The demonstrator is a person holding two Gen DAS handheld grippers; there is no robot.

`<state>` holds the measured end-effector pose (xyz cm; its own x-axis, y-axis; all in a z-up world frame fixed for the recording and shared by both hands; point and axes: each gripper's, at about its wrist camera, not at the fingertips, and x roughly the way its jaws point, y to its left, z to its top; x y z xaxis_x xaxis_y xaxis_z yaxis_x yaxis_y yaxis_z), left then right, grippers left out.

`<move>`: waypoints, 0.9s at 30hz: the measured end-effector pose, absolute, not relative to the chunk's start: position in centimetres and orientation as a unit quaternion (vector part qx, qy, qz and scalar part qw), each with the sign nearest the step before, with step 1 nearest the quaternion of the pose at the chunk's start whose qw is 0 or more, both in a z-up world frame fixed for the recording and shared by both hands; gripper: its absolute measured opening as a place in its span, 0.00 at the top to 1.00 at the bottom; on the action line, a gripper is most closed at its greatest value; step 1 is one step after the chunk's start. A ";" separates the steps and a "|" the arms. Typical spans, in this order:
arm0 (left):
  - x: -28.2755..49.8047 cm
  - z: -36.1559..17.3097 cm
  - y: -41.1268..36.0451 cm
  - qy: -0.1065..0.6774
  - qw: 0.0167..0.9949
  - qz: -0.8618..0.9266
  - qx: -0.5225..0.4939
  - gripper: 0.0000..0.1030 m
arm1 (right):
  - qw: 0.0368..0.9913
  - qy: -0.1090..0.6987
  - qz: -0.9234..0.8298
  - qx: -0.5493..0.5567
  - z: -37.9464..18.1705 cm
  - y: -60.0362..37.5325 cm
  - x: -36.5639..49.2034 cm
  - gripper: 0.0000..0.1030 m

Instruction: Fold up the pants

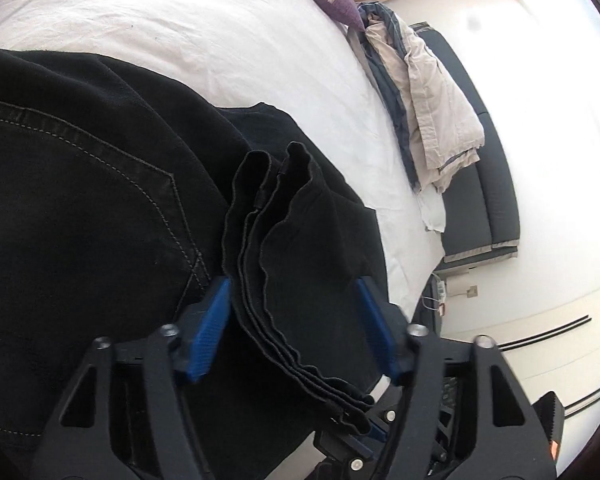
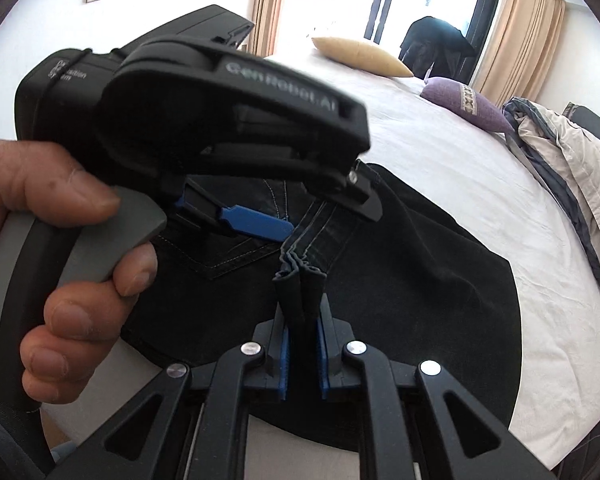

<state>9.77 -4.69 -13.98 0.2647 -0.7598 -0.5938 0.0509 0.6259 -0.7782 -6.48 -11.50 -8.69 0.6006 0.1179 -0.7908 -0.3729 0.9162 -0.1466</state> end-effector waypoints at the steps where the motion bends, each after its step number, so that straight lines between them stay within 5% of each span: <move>1: 9.8 -14.0 -4.6 0.544 0.724 -0.276 -0.322 0.76 | 0.882 0.425 0.139 -0.150 -8.7 -11.5 -6.4 0.87; 7: 10.0 -13.9 -3.7 0.548 0.737 -0.265 -0.294 0.89 | 0.878 0.427 0.149 -0.155 -8.7 -11.5 -6.1 0.87; 20: 8.7 -14.9 -4.4 0.553 0.763 -0.242 -0.231 0.90 | 0.862 0.459 0.153 -0.148 -10.9 -10.9 -5.4 0.86; 24: 8.1 -13.5 -3.9 0.551 0.778 -0.220 -0.205 0.90 | 0.856 0.470 0.167 -0.136 -11.0 -11.4 -5.2 0.77; 27: 8.0 -11.3 -3.7 0.537 0.802 -0.194 -0.177 0.90 | 0.850 0.479 0.200 -0.091 -9.5 -13.0 -5.7 0.52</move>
<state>8.01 -3.65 -11.34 0.3480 -0.5004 -0.7928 0.1200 0.8624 -0.4917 -5.74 -12.97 -9.51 0.4623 0.2525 -0.8500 -0.4264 0.9038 0.0366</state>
